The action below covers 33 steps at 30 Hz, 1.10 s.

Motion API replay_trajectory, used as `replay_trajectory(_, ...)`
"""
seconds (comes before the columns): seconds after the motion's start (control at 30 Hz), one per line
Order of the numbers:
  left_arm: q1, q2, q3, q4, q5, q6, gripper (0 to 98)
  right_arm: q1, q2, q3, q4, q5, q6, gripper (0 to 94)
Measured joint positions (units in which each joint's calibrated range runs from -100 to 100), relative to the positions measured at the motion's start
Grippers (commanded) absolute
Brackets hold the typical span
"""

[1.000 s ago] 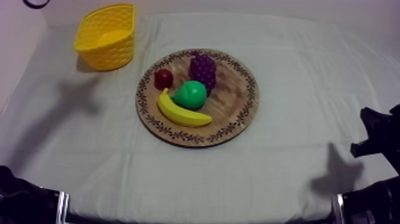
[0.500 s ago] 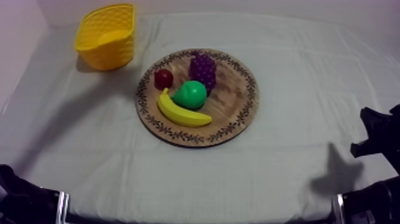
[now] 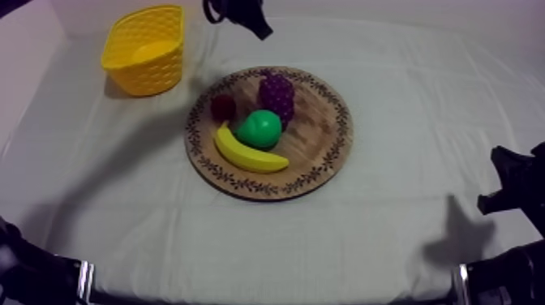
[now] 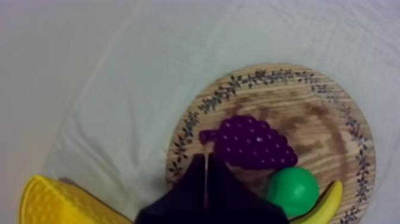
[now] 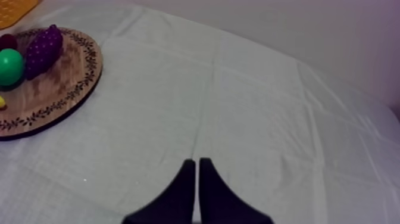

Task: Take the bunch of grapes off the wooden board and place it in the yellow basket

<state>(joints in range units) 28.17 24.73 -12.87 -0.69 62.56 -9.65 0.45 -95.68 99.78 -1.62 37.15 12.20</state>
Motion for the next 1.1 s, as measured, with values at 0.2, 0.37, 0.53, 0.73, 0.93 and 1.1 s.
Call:
replay_trajectory(0.2,0.27,3.41,-0.01,0.69,0.14,-0.53,0.0,0.0,0.0,0.0,0.0,0.0,0.0,0.5)
replay_trajectory(0.37,0.31,2.66,1.63,0.69,-0.17,-0.38,0.0,0.0,0.0,0.0,0.0,0.0,0.0,0.5)
replay_trajectory(0.53,0.74,1.45,3.37,0.69,-0.7,2.22,0.0,0.0,0.0,0.0,0.0,0.0,0.0,0.5)
replay_trajectory(0.73,2.98,0.28,4.74,-3.67,1.97,10.55,0.0,0.0,0.0,0.0,0.0,0.0,0.0,0.5)
replay_trajectory(0.93,3.16,0.25,0.08,-2.68,10.57,20.96,0.0,0.0,0.0,0.0,0.0,0.0,0.0,0.5)
replay_trajectory(1.1,3.1,0.25,-3.45,-0.58,19.63,28.79,0.0,0.0,0.0,0.0,0.0,0.0,0.0,0.5)
